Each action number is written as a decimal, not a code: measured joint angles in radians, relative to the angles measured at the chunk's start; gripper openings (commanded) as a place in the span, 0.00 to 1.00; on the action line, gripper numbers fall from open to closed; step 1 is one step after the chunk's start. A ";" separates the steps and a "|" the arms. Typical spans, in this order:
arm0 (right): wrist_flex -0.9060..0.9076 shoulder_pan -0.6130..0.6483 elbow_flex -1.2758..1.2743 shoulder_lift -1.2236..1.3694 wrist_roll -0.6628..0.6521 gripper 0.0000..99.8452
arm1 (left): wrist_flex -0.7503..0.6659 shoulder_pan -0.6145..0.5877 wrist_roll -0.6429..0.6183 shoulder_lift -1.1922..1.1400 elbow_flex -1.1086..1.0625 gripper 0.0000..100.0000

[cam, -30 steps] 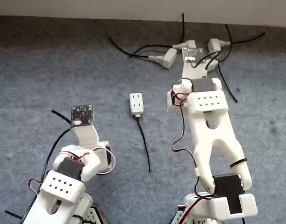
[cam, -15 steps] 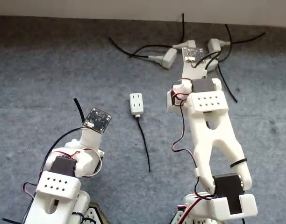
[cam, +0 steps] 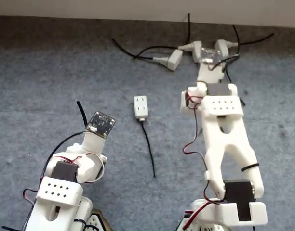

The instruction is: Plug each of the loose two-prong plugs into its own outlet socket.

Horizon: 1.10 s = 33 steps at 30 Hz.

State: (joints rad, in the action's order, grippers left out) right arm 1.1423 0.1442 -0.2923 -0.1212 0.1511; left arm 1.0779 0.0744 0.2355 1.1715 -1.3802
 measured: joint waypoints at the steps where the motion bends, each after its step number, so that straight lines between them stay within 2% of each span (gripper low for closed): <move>1: -0.018 -0.021 -0.011 0.000 0.000 0.01 | 0.000 0.000 0.000 0.000 0.000 0.01; 8: -0.158 -0.075 -0.118 0.000 0.000 0.01 | 0.000 0.000 0.000 0.000 0.000 0.01; 20: -0.173 -0.078 -0.127 0.000 0.000 0.01 | 0.009 0.000 0.003 0.000 0.000 0.01; 27: -0.173 -0.078 -0.127 0.000 0.000 0.01 | 0.009 0.000 0.028 0.000 0.000 0.13; 33: -0.173 -0.078 -0.127 0.000 0.000 0.01 | 0.009 -0.008 0.031 0.000 0.000 0.10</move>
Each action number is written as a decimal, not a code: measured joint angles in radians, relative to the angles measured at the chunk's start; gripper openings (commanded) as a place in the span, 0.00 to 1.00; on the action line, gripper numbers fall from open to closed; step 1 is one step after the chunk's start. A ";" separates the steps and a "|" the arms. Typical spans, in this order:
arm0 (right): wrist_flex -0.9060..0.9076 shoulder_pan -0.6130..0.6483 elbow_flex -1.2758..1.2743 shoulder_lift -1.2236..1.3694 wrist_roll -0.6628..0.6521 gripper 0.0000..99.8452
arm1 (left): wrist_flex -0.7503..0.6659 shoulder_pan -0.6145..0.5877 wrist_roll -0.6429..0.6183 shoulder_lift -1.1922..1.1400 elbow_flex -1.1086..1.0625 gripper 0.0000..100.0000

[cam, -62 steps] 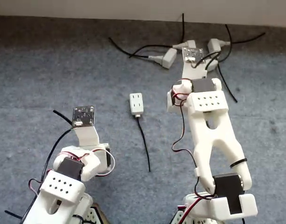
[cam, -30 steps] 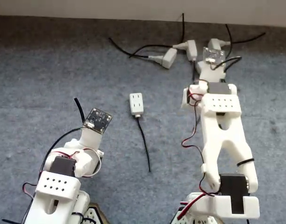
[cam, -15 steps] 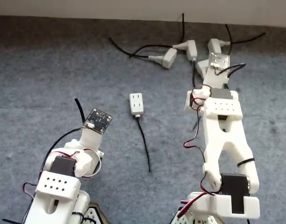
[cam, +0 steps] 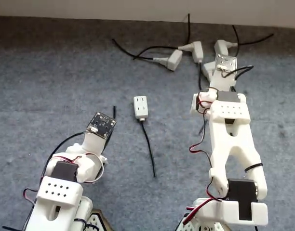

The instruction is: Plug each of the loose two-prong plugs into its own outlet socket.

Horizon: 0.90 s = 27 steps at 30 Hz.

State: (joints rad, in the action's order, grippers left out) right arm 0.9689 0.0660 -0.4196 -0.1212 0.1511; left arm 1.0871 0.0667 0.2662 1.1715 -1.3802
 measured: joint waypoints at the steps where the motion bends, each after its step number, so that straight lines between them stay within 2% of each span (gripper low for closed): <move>1: 0.000 0.000 0.000 0.000 0.000 0.01 | 0.000 0.000 0.000 0.000 0.000 0.09; 10: 0.000 0.000 0.000 0.000 0.000 0.01 | 0.044 0.000 0.014 0.002 0.002 0.09; 18: -0.003 0.000 0.000 0.000 0.000 0.01 | 0.055 0.000 0.144 0.002 0.026 0.09; 27: -0.003 0.000 0.000 0.000 0.000 0.01 | 0.130 -0.112 0.354 0.000 0.146 0.09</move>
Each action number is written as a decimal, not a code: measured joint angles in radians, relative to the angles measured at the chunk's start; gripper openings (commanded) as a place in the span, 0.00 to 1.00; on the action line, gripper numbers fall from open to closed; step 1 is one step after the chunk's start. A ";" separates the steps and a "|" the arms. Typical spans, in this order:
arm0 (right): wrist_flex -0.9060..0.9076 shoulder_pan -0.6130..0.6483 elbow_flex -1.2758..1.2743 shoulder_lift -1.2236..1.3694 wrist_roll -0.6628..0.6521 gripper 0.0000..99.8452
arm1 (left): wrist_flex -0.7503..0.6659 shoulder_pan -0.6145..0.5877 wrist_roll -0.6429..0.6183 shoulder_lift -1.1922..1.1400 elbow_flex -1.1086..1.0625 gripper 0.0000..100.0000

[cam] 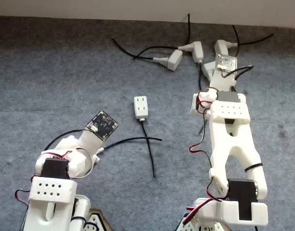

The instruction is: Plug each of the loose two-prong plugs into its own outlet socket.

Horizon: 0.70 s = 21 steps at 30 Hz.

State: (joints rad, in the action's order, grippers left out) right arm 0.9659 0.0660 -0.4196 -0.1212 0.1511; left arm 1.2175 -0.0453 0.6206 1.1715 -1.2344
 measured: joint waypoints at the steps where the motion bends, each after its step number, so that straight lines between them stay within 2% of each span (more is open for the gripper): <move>1: 0.000 0.000 0.000 0.000 0.000 0.01 | 0.000 -0.006 0.023 0.000 -0.008 0.09; 5: 0.000 0.000 0.000 0.000 0.000 0.01 | 0.000 -0.015 0.097 0.000 -0.038 0.10; 9: 0.000 0.000 0.000 0.000 0.000 0.01 | -0.018 -0.049 0.106 0.000 -0.032 0.10; 14: 0.000 0.000 0.000 0.000 0.000 0.01 | -0.160 -0.176 0.012 0.000 -0.009 0.10; 18: -0.003 0.000 0.000 0.000 0.000 0.01 | -0.195 -0.132 -0.003 0.000 -0.041 0.10; 21: -0.003 0.000 0.000 0.000 0.000 0.01 | -0.227 -0.071 0.060 0.000 -0.057 0.10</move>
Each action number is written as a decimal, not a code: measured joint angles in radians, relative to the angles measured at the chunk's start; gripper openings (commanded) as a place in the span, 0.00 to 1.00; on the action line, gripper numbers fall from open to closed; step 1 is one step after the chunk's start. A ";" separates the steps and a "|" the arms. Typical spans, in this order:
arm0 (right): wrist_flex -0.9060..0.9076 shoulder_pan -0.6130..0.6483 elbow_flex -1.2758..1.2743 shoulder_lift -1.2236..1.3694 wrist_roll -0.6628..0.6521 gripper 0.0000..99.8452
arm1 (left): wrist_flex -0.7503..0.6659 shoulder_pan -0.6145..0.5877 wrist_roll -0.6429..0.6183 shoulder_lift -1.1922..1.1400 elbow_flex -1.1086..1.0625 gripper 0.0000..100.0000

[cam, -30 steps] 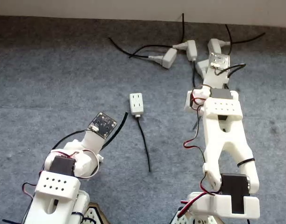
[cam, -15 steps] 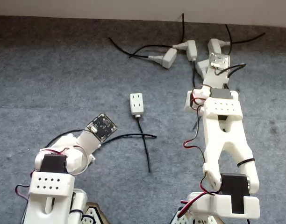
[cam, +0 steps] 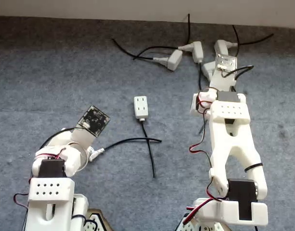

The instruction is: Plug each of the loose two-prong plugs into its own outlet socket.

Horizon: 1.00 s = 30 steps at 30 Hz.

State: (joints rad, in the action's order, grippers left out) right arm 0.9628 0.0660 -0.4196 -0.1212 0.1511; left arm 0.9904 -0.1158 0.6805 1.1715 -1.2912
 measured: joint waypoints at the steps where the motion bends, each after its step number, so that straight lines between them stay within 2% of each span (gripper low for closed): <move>1: 0.000 0.000 0.000 0.000 0.000 0.01 | -0.014 0.006 0.032 0.000 -0.002 0.10; 7: 0.000 0.000 0.000 0.000 0.000 0.01 | -0.061 0.018 0.132 -0.069 -0.005 0.10; 11: 0.000 0.000 0.000 0.000 0.000 0.01 | -0.138 0.018 0.144 -0.261 0.011 0.10; 14: 0.000 0.000 0.000 0.000 0.000 0.01 | -0.147 0.018 0.144 -0.436 0.101 0.10; 22: 0.000 0.000 0.000 0.000 0.000 0.01 | 0.138 0.081 0.144 -0.807 0.488 0.10; 30: -0.031 0.000 -0.003 0.052 0.000 0.01 | 0.292 0.157 0.144 -0.971 0.612 0.10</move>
State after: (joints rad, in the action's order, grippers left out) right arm 0.9321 0.0660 -0.4227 -0.0690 0.1511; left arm 1.2820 0.0407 0.8247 0.2002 -0.6790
